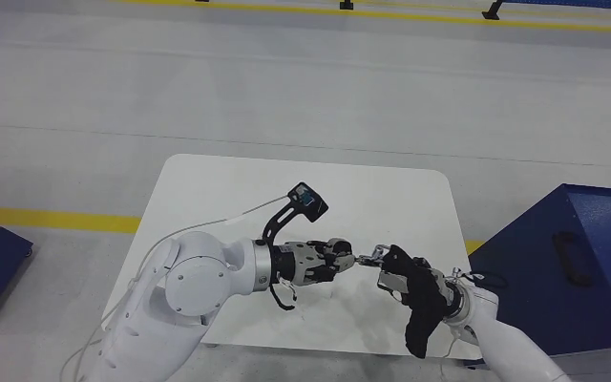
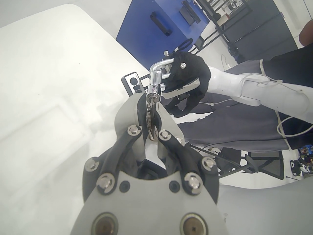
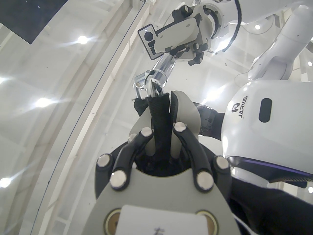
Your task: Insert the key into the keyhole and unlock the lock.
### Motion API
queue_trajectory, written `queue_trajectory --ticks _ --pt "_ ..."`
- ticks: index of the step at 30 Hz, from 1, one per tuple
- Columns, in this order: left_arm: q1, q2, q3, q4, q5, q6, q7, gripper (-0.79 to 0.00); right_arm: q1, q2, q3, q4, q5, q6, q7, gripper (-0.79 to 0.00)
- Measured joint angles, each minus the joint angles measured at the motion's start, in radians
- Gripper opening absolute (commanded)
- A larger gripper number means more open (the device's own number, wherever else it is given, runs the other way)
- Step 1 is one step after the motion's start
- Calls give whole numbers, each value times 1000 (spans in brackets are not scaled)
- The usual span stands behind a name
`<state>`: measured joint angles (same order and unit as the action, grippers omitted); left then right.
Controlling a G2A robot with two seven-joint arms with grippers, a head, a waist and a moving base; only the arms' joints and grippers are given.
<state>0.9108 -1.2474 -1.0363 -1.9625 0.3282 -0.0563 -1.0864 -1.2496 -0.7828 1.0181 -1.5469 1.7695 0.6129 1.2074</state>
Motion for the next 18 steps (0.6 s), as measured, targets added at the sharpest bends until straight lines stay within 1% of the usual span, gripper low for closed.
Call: queue_trajectory --ticks 10,18 --pt "5 11 0 -28 24 -34 -14 -785 22 46 -66 -45 133 51 -51 -785" --pt "20 19 -7 -67 40 -79 -4 -785 29 74 -84 -82 273 119 -119 -785"
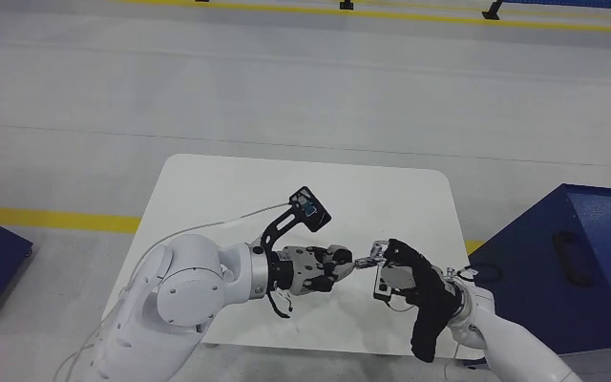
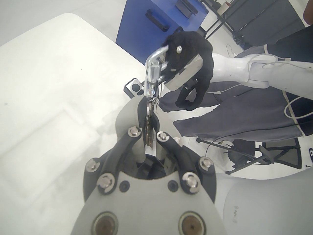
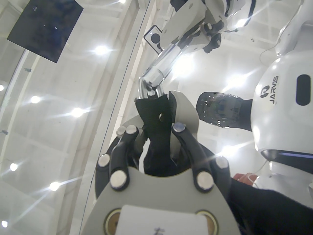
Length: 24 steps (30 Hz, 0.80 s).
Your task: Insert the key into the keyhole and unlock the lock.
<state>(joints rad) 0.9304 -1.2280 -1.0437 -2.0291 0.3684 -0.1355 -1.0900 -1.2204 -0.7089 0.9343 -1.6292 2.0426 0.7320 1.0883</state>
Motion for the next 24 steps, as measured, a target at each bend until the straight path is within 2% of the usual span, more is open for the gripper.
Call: queue_trajectory --ticks 8,15,19,20,21,22,24 --pt "19 6 3 -17 20 -10 31 -785 -6 8 20 0 43 36 -36 -785" --pt "21 9 2 -15 17 8 52 -785 -12 13 16 17 -38 -20 20 -785" --pt "24 10 2 -7 5 31 60 -785 -4 22 15 53 -132 -93 92 -785" --pt "23 10 3 -4 0 40 60 -736 -3 24 11 62 -166 -117 116 -785" --pt "21 10 5 -1 -5 46 59 -394 -2 25 6 69 -195 -140 138 -785" --pt "19 10 8 4 -14 53 58 0 -1 28 -4 73 -223 -164 163 -785" --pt "15 9 13 10 -25 59 64 0 4 33 -23 75 -245 -191 191 -785"
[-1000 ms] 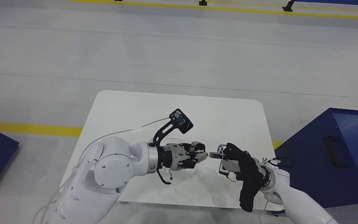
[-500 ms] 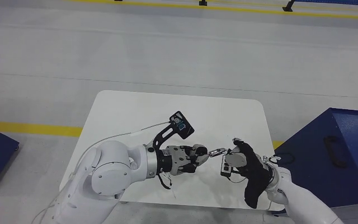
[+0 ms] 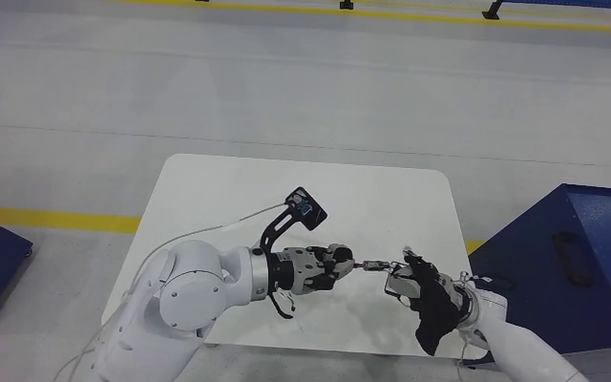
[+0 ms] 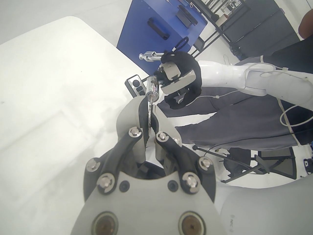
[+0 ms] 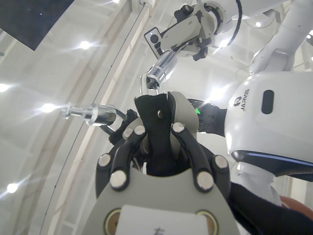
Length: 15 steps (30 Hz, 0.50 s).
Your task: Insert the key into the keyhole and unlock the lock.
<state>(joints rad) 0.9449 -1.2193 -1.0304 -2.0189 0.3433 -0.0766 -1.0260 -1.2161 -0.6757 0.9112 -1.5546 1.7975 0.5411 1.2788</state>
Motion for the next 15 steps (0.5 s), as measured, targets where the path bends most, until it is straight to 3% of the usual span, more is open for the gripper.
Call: queue_trajectory --ticks 15 --pt "39 5 -52 8 -103 27 97 0 66 29 -52 93 1 -95 95 -785"
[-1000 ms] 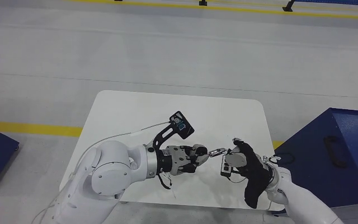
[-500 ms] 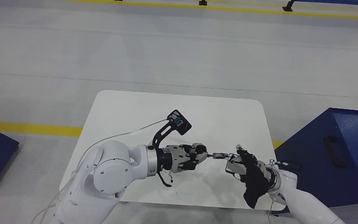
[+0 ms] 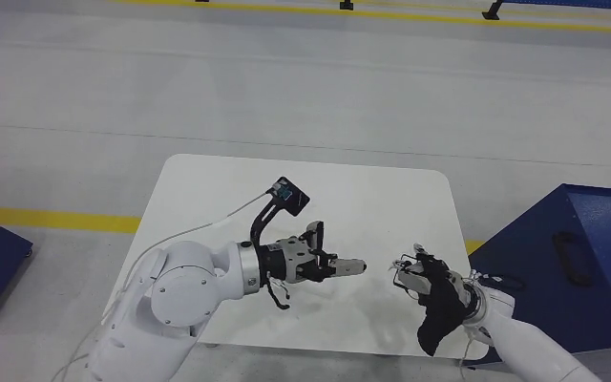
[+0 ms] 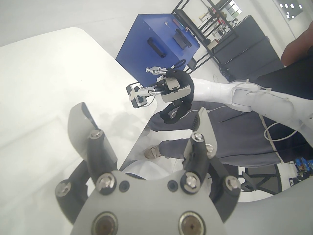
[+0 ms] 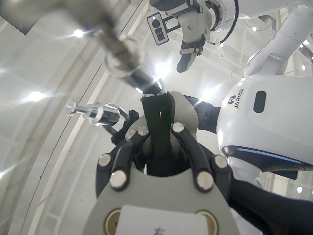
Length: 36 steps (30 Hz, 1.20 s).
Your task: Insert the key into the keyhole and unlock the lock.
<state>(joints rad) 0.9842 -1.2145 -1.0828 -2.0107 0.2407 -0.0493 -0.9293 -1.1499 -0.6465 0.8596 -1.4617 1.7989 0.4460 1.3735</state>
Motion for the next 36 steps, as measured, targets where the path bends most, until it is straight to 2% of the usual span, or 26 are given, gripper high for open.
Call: queue_trajectory --ticks 4,7,13,17,19,23,34,35,36 --pt "10 0 12 22 -69 -24 -12 0 16 0 34 78 -76 -55 33 -785" --pt "7 -4 52 46 -77 -31 -21 0 27 -4 61 105 -163 -144 -35 -785" --pt "-21 -19 157 107 -90 -34 -30 0 24 0 107 72 -471 -395 -303 -785" --pt "-40 -31 217 138 -91 -43 -19 0 10 3 122 16 -705 -495 -523 -785" --pt "-50 -35 234 147 -89 -43 -8 0 2 0 117 -16 -816 -505 -629 -785" --pt "-61 -37 233 152 -90 -43 0 0 -1 -15 88 -40 -937 -477 -756 -785" --pt "-30 -27 199 136 -89 -46 0 0 83 -115 -72 108 -1078 -426 -927 -785" --pt "-28 -27 200 136 -87 -47 1 0 90 -123 -81 122 -1076 -422 -928 -727" --pt "-27 -27 201 136 -87 -46 1 0 97 -131 -88 136 -1069 -415 -925 -486"
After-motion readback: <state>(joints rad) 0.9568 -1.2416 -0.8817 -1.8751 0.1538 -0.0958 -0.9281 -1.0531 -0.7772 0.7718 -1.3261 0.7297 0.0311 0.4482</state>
